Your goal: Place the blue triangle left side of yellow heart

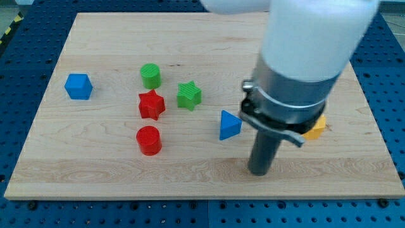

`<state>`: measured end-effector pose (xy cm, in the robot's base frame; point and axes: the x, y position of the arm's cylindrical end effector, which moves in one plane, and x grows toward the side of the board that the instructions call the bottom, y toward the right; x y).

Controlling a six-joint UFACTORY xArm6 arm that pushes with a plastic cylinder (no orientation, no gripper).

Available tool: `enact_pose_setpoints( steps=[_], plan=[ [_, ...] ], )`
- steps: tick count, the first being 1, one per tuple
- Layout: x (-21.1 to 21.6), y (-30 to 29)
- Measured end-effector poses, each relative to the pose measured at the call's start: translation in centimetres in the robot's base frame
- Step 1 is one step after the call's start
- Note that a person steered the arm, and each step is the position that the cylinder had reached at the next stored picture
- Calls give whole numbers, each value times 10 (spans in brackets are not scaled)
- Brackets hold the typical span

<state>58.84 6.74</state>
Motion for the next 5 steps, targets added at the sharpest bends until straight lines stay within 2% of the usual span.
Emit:
enact_pose_setpoints(
  steps=[2,3,4,5],
  plan=[
    [-18,-52],
    [-43,-53],
    [-61,-45],
    [-62,-5]
  ],
)
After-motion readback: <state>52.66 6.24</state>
